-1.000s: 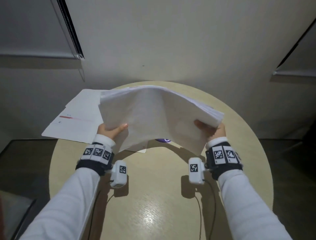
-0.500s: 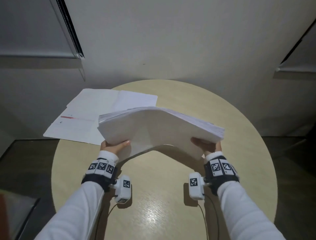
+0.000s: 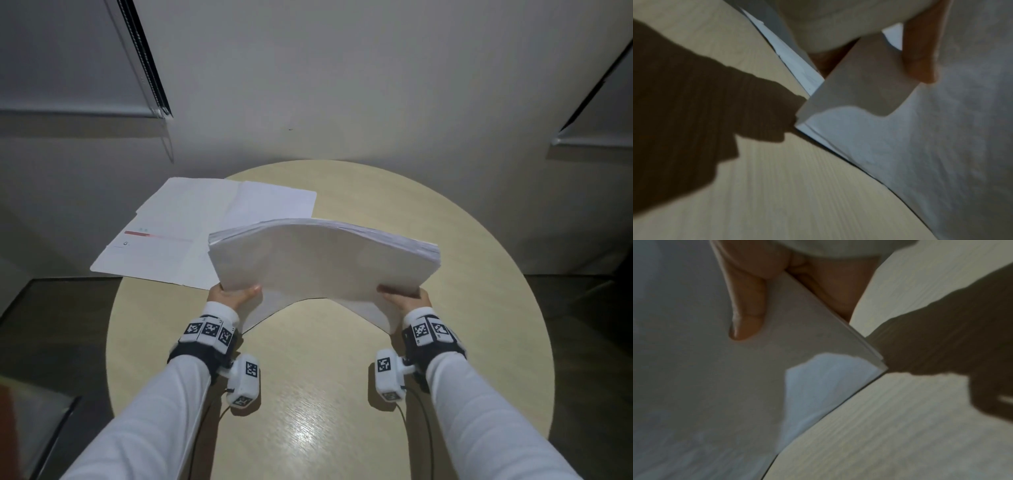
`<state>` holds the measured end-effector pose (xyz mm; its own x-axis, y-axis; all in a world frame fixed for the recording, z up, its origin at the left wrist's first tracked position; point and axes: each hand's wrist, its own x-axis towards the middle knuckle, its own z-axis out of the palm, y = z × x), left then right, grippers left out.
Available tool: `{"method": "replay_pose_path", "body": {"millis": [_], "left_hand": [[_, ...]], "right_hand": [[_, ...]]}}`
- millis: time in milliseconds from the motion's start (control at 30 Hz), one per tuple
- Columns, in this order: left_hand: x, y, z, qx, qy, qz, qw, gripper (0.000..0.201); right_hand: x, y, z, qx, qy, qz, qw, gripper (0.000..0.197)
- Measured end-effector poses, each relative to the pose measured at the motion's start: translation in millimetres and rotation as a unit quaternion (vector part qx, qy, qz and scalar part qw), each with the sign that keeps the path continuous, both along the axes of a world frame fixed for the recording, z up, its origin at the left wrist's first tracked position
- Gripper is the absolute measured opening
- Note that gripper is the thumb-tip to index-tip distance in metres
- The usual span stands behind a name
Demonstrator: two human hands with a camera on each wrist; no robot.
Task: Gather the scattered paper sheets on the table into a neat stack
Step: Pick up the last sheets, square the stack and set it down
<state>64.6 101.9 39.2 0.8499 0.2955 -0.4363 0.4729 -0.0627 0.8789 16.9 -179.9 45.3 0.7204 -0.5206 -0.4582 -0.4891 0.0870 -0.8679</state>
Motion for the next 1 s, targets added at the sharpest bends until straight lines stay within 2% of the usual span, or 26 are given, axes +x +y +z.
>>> {"method": "replay_pose_path", "body": {"millis": [133, 267, 333, 400, 467, 533, 567, 633, 667, 733, 833, 933, 1000], "left_hand": [[0.3, -3.1, 4.5, -0.009, -0.027, -0.034, 0.999, 0.035], [8.4, -8.3, 16.2, -0.011, -0.067, -0.05, 0.996, 0.016], [14.9, -12.1, 26.9, -0.03, -0.069, -0.049, 0.996, 0.022], [18.6, -16.9, 36.9, -0.05, -0.079, -0.03, 0.995, 0.033], [21.8, -24.1, 43.7, -0.07, -0.093, -0.012, 0.993, 0.032], [23.4, -32.5, 46.0, -0.095, -0.098, 0.001, 0.991, 0.03], [24.4, -35.5, 45.7, -0.108, -0.093, 0.012, 0.99, 0.036], [29.4, -40.6, 37.0, -0.107, -0.078, 0.015, 0.991, 0.068], [32.7, -41.5, 29.3, -0.107, -0.076, 0.018, 0.991, 0.073], [29.6, -46.7, 28.8, -0.124, -0.073, 0.009, 0.99, 0.064], [19.6, -53.7, 39.3, -0.135, -0.096, -0.03, 0.986, 0.049], [23.7, -41.8, 46.7, -0.134, -0.121, -0.071, 0.981, 0.065], [32.2, -22.6, 53.6, -0.171, -0.142, -0.041, 0.974, 0.089]], "right_hand": [[9.4, -2.8, 5.8, -0.045, -0.001, 0.004, 0.999, 0.05], [26.5, -3.4, 29.8, -0.093, -0.057, -0.02, 0.994, 0.049], [36.8, -2.7, 39.0, -0.179, -0.07, -0.05, 0.98, 0.069], [42.4, 4.9, 43.1, -0.267, -0.046, -0.096, 0.958, 0.1], [41.7, 20.3, 47.1, -0.215, -0.013, -0.15, 0.965, 0.118], [37.2, 38.5, 49.7, -0.05, -0.009, -0.145, 0.988, 0.121], [34.0, 48.0, 50.8, 0.046, -0.017, -0.109, 0.993, 0.119], [25.3, 66.8, 60.2, 0.207, -0.065, -0.039, 0.975, 0.106], [22.3, 72.9, 66.0, 0.231, -0.085, -0.017, 0.969, 0.091], [21.6, 79.5, 73.3, 0.21, -0.097, -0.011, 0.973, 0.057], [25.5, 75.8, 83.2, 0.181, -0.113, -0.017, 0.977, 0.036], [29.3, 59.7, 86.7, 0.126, -0.174, -0.003, 0.977, 0.03], [31.5, 42.7, 82.8, 0.121, -0.213, -0.009, 0.969, 0.031]]}}
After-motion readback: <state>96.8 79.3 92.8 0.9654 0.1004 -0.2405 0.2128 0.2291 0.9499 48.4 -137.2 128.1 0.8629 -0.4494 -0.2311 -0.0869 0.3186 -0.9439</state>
